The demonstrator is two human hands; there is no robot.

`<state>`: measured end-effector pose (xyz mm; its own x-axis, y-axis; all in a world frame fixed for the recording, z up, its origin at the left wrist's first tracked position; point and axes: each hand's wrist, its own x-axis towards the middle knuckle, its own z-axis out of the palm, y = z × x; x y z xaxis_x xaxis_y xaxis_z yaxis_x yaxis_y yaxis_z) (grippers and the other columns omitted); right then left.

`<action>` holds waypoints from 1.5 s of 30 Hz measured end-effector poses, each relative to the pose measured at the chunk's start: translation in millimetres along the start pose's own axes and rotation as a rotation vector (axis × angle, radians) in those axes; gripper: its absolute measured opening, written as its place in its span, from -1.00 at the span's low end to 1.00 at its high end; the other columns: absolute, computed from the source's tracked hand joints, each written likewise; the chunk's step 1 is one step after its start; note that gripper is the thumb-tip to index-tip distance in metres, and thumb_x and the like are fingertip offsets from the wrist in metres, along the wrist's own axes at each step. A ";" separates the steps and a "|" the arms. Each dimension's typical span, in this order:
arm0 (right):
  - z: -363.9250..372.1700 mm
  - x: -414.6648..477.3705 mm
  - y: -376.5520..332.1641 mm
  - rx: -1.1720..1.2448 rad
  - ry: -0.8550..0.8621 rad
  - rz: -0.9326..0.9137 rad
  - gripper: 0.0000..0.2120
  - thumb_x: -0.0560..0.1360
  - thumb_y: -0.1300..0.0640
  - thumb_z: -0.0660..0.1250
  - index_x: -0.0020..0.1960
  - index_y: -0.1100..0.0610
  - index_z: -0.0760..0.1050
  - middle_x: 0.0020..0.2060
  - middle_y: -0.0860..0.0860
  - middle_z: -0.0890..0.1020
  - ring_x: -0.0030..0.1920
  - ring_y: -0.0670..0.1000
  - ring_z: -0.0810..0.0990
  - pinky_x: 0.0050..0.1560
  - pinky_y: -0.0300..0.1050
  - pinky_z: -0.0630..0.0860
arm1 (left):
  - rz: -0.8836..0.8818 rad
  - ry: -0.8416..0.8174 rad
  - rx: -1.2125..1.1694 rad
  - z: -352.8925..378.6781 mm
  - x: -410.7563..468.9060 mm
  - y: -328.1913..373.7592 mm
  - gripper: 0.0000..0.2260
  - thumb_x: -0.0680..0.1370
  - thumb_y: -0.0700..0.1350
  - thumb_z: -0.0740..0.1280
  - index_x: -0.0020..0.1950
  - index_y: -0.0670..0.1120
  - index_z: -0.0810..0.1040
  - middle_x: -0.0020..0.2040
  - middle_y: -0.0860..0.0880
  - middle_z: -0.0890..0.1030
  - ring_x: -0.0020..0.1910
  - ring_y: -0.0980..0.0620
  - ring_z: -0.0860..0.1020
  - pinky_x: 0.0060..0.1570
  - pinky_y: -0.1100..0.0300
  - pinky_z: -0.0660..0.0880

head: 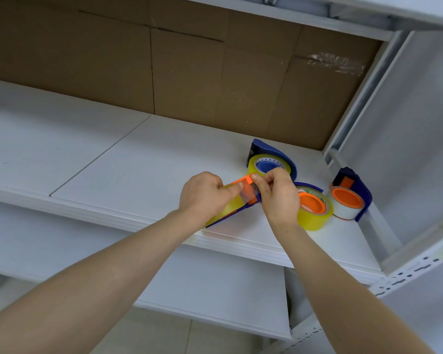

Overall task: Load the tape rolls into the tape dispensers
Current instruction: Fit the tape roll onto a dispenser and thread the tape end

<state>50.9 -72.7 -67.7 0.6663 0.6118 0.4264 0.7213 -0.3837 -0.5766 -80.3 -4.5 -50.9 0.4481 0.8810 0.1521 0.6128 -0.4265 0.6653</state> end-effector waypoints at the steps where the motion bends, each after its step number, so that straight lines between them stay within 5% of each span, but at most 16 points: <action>1: 1.1 0.2 -0.4 0.011 0.005 -0.002 -0.76 0.54 -0.06 0.24 -0.10 0.13 0.41 -0.17 0.06 0.57 -0.17 0.03 0.56 -0.25 -0.16 0.48 | -0.001 -0.001 0.002 -0.3 0.3 -0.6 -0.53 0.47 0.24 0.26 -0.36 -0.15 0.50 -0.42 -0.11 0.44 -0.39 -0.04 0.43 -0.41 0.18 0.29; 5: 3.0 2.5 -2.9 0.076 0.001 -0.006 -0.75 0.54 -0.04 0.26 -0.09 0.16 0.45 0.11 0.08 0.48 0.08 -0.01 0.48 -0.05 -0.22 0.42 | 0.013 -0.020 0.013 -4.5 2.1 -4.0 -0.52 0.50 0.23 0.23 -0.36 -0.17 0.50 -0.43 -0.11 0.42 -0.39 -0.04 0.41 -0.40 0.17 0.28; 10: -8.3 8.0 -18.8 0.278 -0.071 -0.034 -0.78 0.52 -0.02 0.30 -0.15 0.12 0.41 -0.25 0.01 0.57 -0.22 0.04 0.57 -0.25 -0.07 0.54 | -0.014 -0.166 -0.011 -20.7 12.6 -12.6 -0.53 0.48 0.25 0.25 -0.35 -0.15 0.49 -0.37 -0.14 0.45 -0.34 -0.07 0.43 -0.31 0.11 0.31; 14: -14.8 13.5 -44.1 0.254 -0.074 -0.118 -0.74 0.50 -0.05 0.32 -0.10 0.16 0.46 -0.22 0.03 0.63 -0.20 0.06 0.58 -0.20 0.01 0.55 | -0.011 -0.202 0.044 -31.6 18.5 -10.3 -0.57 0.47 0.24 0.26 -0.14 -0.13 0.60 -0.19 -0.08 0.59 -0.19 -0.06 0.54 -0.23 0.14 0.43; 17: -15.4 15.8 -55.4 0.215 -0.070 -0.149 -0.74 0.49 -0.09 0.33 -0.14 0.12 0.45 -0.22 0.01 0.63 -0.20 0.04 0.58 -0.18 0.00 0.51 | -0.004 -0.217 -0.255 -30.4 15.5 -12.4 -0.63 0.49 0.18 0.31 0.12 -0.05 0.62 0.04 -0.06 0.65 0.01 -0.05 0.60 0.08 0.04 0.54; 22: -16.1 14.7 -64.5 0.150 -0.067 -0.175 -0.72 0.49 -0.11 0.31 -0.12 0.12 0.45 -0.22 0.03 0.63 -0.21 0.04 0.58 -0.19 -0.01 0.53 | -0.015 -0.218 -0.592 -24.2 6.3 -17.5 -0.73 0.53 -0.03 0.34 0.21 -0.05 0.57 0.05 -0.08 0.66 0.00 -0.02 0.62 0.10 0.10 0.55; 33: -13.3 19.6 -76.5 -0.079 -0.071 -0.201 -0.72 0.56 -0.14 0.16 -0.10 0.08 0.32 -0.27 -0.02 0.53 -0.27 0.00 0.47 -0.40 -0.17 0.28 | -0.012 -0.073 -0.496 -12.0 10.4 -16.7 -0.78 0.53 0.06 0.31 0.04 -0.04 0.61 -0.06 -0.06 0.68 -0.05 -0.07 0.62 0.07 -0.05 0.54; 45: -11.5 25.3 -77.7 0.037 -0.075 -0.188 -0.69 0.51 -0.13 0.27 -0.12 0.14 0.45 -0.25 0.03 0.61 -0.22 0.03 0.54 -0.27 -0.11 0.42 | -0.075 -0.037 -0.485 -13.0 12.2 -16.7 -0.82 0.47 0.10 0.37 -0.18 0.00 0.59 -0.18 -0.03 0.66 -0.13 -0.04 0.62 0.01 -0.01 0.57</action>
<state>13.9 -35.4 -4.0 0.5034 0.7209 0.4763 0.8233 -0.2330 -0.5175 -93.6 16.0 -50.6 0.4430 0.8937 0.0707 0.2746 -0.2103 0.9383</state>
